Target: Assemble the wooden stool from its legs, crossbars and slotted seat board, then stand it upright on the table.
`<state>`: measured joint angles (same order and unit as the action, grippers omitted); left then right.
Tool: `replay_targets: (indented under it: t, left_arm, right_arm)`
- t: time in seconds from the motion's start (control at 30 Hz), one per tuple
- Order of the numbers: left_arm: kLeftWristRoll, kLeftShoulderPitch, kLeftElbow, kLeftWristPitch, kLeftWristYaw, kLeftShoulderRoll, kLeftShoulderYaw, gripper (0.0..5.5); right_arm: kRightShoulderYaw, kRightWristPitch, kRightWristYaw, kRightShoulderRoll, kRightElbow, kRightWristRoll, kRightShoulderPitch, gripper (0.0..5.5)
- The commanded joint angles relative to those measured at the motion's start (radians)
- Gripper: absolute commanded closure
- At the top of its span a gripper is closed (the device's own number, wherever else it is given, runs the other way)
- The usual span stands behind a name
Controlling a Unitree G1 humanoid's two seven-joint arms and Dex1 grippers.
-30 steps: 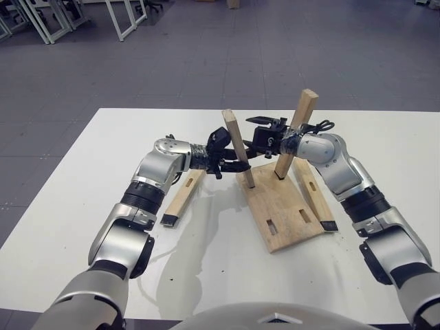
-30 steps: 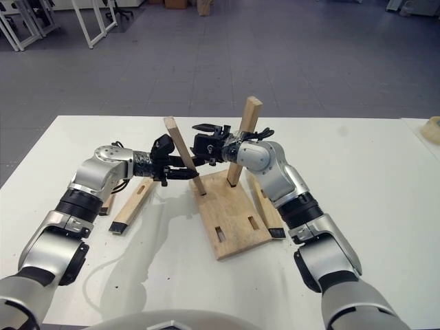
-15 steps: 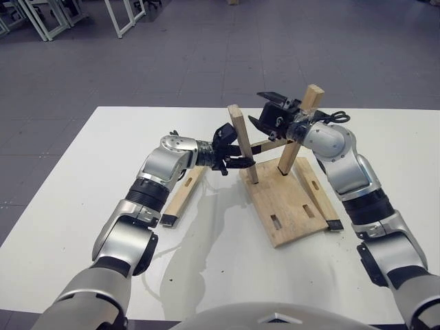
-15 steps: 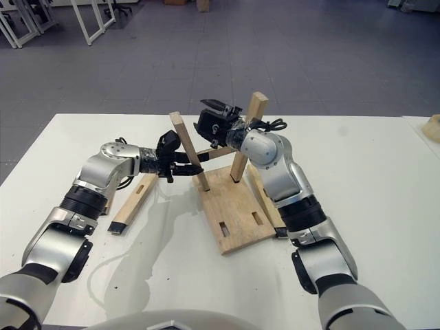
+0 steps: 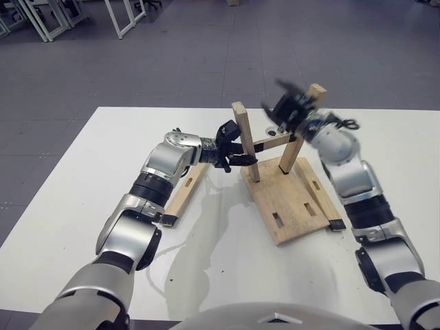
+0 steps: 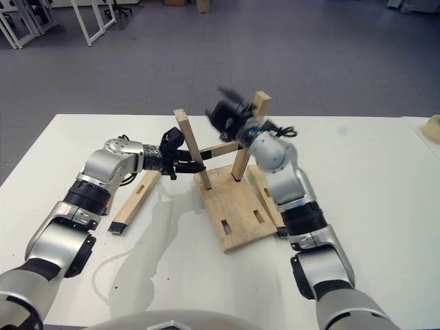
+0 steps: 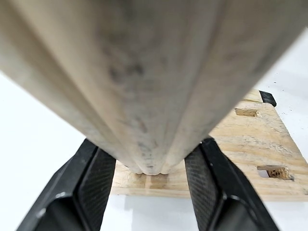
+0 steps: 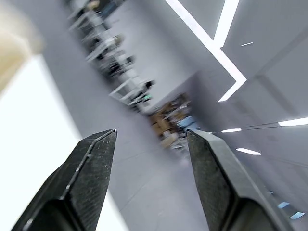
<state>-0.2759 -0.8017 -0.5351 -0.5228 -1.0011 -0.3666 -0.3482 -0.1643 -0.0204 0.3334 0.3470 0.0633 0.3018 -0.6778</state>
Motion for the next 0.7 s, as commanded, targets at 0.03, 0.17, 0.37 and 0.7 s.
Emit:
replay_targets:
  t: [0.03,0.17,0.37,0.7]
  left_arm:
    - [0.086,0.064,-0.096,-0.133,0.02,-0.007,-0.056,3.46]
    - [0.064,0.061,-0.057,-0.131,0.041,-0.013,-0.014,3.46]
    - [-0.001,0.116,0.166,-0.08,0.086,-0.006,0.106,2.77]
    - [-0.029,0.424,0.69,-0.252,0.185,-0.148,0.172,2.62]
  right_arm:
    - [0.045,0.014,-0.041,-0.011,-0.076,-0.017,-0.003,2.85]
    - [0.098,0.02,-0.078,0.009,-0.131,-0.023,0.043,2.85]
    - [0.142,0.048,-0.081,0.043,-0.169,-0.027,0.129,2.85]
    - [0.249,0.016,-0.016,0.157,-0.261,-0.055,0.553,2.85]
